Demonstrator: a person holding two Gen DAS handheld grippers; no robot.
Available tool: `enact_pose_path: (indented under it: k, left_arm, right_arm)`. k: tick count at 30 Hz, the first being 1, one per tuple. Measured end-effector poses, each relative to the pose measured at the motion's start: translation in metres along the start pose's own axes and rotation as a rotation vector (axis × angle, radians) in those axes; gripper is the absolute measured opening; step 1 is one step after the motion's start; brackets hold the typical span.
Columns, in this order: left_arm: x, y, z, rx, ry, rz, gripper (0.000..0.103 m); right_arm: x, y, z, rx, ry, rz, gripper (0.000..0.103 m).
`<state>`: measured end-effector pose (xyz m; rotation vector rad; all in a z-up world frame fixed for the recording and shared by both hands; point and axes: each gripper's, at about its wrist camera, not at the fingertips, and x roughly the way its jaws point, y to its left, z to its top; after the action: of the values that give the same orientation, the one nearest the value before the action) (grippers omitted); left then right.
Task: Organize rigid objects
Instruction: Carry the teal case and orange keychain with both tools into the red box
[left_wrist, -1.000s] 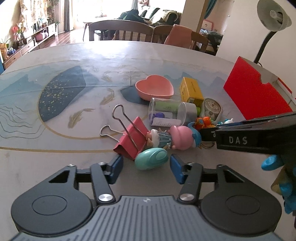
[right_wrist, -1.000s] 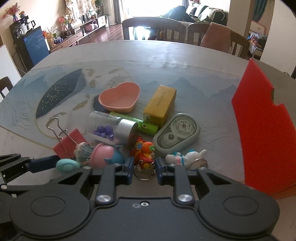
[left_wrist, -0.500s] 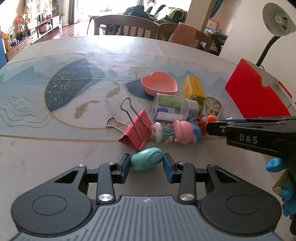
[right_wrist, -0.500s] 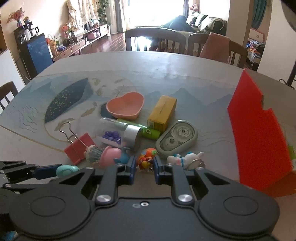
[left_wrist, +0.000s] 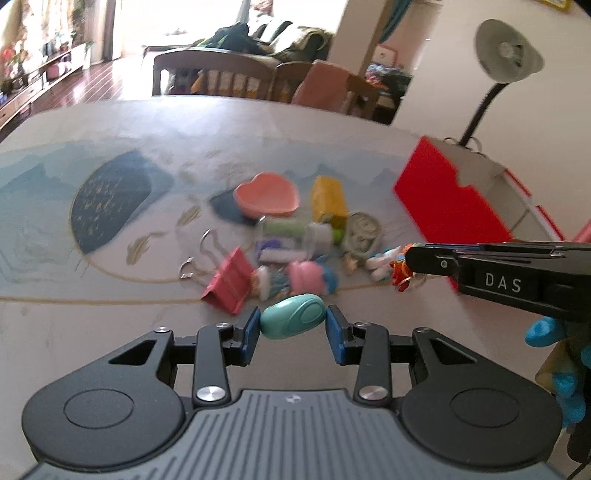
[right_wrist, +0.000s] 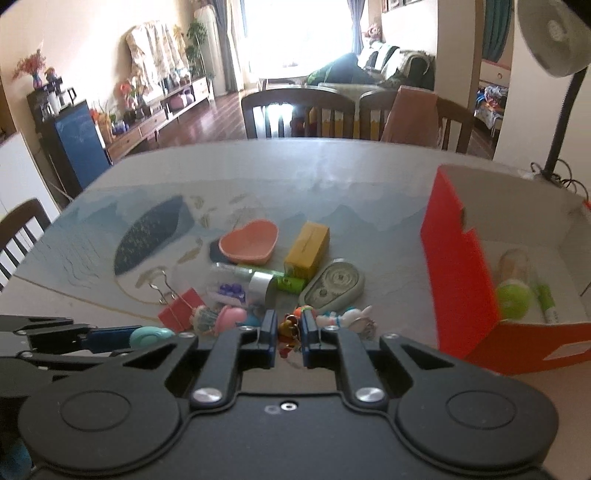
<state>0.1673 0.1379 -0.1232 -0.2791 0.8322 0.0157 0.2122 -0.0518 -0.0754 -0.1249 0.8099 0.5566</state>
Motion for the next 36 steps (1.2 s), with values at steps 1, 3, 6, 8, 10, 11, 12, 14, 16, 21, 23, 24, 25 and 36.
enact_pose_path:
  k: [1, 3, 6, 8, 10, 11, 12, 14, 16, 21, 23, 24, 25, 36]
  left_arm:
    - [-0.003, -0.003, 0.003, 0.005, -0.003, -0.012, 0.038]
    - [-0.008, -0.008, 0.009, 0.014, -0.006, -0.031, 0.038]
    - [-0.017, -0.018, 0.020, 0.035, -0.013, -0.058, 0.038]
    - [-0.021, -0.025, 0.028, 0.047, -0.017, -0.074, 0.038]
    - [-0.025, -0.034, 0.037, 0.063, -0.025, -0.098, 0.038]
    - [-0.027, -0.039, 0.041, 0.075, -0.030, -0.106, 0.038]
    - [-0.029, -0.045, 0.045, 0.086, -0.036, -0.114, 0.038]
    - [-0.031, -0.055, 0.051, 0.109, -0.045, -0.127, 0.038]
    - [-0.032, -0.068, 0.058, 0.133, -0.051, -0.140, 0.038]
    - [-0.025, -0.097, 0.075, 0.178, -0.052, -0.172, 0.038]
    - [-0.020, -0.109, 0.081, 0.196, -0.050, -0.179, 0.038]
    - [-0.017, -0.115, 0.083, 0.202, -0.046, -0.183, 0.038]
    - [-0.012, -0.122, 0.086, 0.207, -0.040, -0.189, 0.038]
    - [0.038, -0.191, 0.108, 0.285, 0.007, -0.206, 0.038]
  right_arm:
    - [-0.005, -0.002, 0.002, 0.005, -0.009, 0.001, 0.011]
    - [-0.017, -0.007, 0.006, 0.018, -0.028, 0.003, 0.011]
    - [-0.035, -0.016, 0.012, 0.040, -0.055, 0.006, 0.011]
    - [-0.045, -0.025, 0.017, 0.065, -0.071, 0.012, 0.011]
    - [-0.054, -0.035, 0.021, 0.085, -0.088, 0.010, 0.011]
    - [-0.057, -0.039, 0.023, 0.089, -0.096, 0.007, 0.011]
    - [-0.060, -0.043, 0.024, 0.093, -0.103, 0.004, 0.011]
    - [-0.067, -0.053, 0.028, 0.100, -0.119, -0.004, 0.011]
    - [-0.071, -0.062, 0.031, 0.106, -0.136, -0.015, 0.011]
    - [-0.076, -0.090, 0.036, 0.128, -0.165, -0.048, 0.011]
    - [-0.076, -0.101, 0.038, 0.133, -0.169, -0.057, 0.011]
    - [-0.076, -0.107, 0.038, 0.137, -0.171, -0.062, 0.011]
    - [-0.076, -0.114, 0.039, 0.141, -0.172, -0.067, 0.011]
    - [-0.071, -0.189, 0.038, 0.182, -0.178, -0.136, 0.011]
